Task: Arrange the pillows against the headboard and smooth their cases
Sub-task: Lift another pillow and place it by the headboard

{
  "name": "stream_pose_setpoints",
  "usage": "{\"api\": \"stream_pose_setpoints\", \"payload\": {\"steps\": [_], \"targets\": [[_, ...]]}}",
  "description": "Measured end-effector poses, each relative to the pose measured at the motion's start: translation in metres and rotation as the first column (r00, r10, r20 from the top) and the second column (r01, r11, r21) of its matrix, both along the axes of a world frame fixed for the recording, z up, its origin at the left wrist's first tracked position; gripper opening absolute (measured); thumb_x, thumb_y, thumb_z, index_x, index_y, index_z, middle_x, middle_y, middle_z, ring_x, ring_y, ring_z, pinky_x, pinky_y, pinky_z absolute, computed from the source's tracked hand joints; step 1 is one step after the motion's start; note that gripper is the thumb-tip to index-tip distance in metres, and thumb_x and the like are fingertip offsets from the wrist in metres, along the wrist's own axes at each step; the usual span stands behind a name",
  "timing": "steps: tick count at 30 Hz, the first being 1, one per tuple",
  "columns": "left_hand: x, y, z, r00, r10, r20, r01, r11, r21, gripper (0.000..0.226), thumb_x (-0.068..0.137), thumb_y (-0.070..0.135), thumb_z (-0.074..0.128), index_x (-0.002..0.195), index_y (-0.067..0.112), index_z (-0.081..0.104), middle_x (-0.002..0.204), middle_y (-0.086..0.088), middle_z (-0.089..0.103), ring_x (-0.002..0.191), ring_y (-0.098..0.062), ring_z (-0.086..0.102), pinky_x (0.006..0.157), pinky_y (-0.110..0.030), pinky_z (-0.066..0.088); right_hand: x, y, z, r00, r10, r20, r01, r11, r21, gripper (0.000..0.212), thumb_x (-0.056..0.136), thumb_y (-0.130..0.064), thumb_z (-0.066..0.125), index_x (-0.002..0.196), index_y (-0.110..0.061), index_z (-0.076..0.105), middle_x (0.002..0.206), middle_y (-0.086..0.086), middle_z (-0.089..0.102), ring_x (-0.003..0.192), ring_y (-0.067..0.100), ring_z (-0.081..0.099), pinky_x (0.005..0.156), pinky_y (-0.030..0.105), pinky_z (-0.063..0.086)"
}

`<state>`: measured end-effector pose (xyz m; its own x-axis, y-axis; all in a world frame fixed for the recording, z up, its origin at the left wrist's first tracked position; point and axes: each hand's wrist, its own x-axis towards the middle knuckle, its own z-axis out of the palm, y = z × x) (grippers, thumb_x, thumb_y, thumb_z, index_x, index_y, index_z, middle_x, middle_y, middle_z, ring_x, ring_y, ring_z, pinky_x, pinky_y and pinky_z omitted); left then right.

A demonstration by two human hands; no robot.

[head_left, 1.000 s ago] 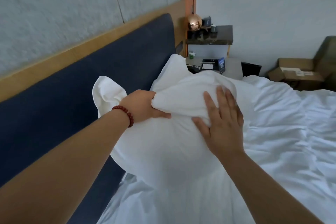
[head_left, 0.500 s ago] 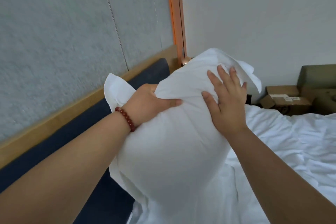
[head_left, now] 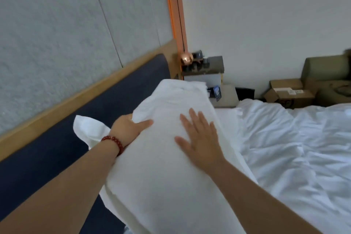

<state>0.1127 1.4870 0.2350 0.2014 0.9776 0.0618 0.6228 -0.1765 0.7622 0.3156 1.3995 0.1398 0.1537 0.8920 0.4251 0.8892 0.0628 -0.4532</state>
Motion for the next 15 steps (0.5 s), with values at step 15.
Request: {"api": "stream_pose_setpoints", "payload": {"steps": [15], "targets": [[-0.064, 0.046, -0.113, 0.891, 0.142, -0.432, -0.14, 0.989, 0.038, 0.055, 0.089, 0.066, 0.047, 0.079, 0.014, 0.058, 0.089, -0.005, 0.065, 0.082, -0.023, 0.061, 0.071, -0.033, 0.046, -0.095, 0.095, -0.199, 0.981, 0.148, -0.127, -0.168, 0.972, -0.165, 0.063, 0.086, -0.07, -0.016, 0.142, -0.047, -0.033, 0.158, -0.012, -0.028, 0.146, 0.01, -0.026, 0.121, 0.046, -0.007]]}}
